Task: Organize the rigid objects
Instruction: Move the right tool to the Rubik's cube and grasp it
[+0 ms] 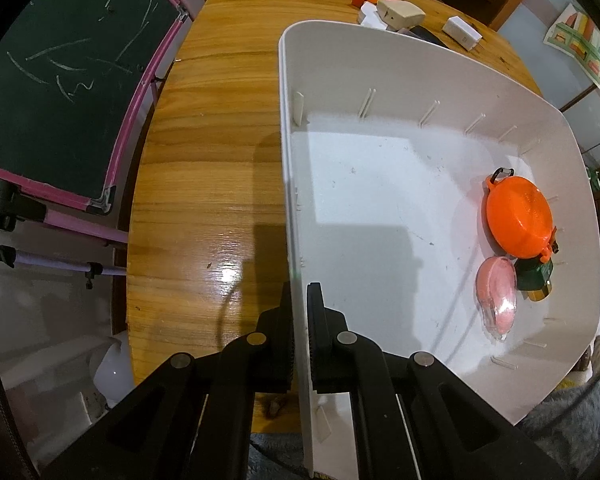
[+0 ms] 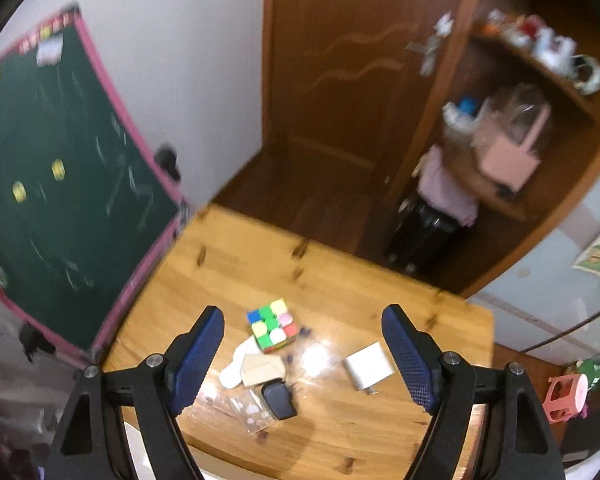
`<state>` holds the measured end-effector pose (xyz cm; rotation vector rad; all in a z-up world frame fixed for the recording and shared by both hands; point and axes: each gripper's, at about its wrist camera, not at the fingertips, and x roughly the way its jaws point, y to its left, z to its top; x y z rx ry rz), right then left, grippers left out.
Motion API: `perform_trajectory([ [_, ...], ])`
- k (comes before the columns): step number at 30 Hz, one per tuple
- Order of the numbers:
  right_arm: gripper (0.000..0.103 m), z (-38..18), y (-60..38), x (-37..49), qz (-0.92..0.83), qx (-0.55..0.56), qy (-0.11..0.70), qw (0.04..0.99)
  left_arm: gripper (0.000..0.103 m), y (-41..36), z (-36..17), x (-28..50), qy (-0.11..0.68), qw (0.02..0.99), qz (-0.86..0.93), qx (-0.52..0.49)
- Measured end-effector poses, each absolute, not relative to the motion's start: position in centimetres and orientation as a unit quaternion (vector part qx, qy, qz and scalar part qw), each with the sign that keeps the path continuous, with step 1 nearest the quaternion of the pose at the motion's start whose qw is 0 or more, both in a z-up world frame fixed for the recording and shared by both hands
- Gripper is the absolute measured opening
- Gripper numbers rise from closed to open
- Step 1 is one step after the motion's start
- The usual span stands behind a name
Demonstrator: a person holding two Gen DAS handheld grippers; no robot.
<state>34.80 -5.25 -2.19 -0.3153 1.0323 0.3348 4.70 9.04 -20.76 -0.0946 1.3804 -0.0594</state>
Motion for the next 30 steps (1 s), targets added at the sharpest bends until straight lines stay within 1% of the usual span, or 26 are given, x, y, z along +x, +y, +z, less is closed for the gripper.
perform_trajectory([
  [5, 0.082, -10.3, -3.4, 36.9, 0.178, -0.161, 0.550, 0.800, 0.005, 9.2, -20.6, 4.6, 0.640, 0.767, -0.030, -0.044],
  [8, 0.082, -13.7, -2.9, 37.5, 0.182, -0.175, 0.573, 0.780, 0.005, 8.9, -20.6, 4.4, 0.639, 0.768, -0.028, -0.035],
  [15, 0.082, -18.3, -2.5, 40.0, 0.178, -0.174, 0.603, 0.758, 0.005, 8.9, -21.0, 4.6, 0.643, 0.765, -0.027, -0.031],
  [21, 0.082, -20.6, -1.5, 41.0, 0.181, -0.183, 0.614, 0.746, 0.005, 8.9, -21.4, 4.8, 0.650, 0.759, -0.026, -0.033],
  [23, 0.079, -21.5, -1.2, 41.3, 0.178, -0.185, 0.619, 0.742, 0.005, 8.9, -21.5, 4.8, 0.651, 0.758, -0.026, -0.033],
  [24, 0.072, -21.9, -1.2, 41.4, 0.175, -0.185, 0.622, 0.741, 0.005, 8.9, -21.6, 4.8, 0.651, 0.758, -0.025, -0.032],
  [25, 0.069, -22.1, -1.2, 41.5, 0.171, -0.185, 0.623, 0.741, 0.005, 8.8, -21.6, 4.8, 0.651, 0.758, -0.025, -0.032],
  [27, 0.067, -21.9, -1.6, 41.7, 0.173, -0.165, 0.623, 0.745, 0.005, 8.9, -21.7, 4.9, 0.652, 0.757, -0.025, -0.033],
  [30, 0.061, -21.3, -2.5, 41.8, 0.170, -0.140, 0.621, 0.752, 0.005, 8.9, -21.7, 4.9, 0.653, 0.756, -0.026, -0.034],
])
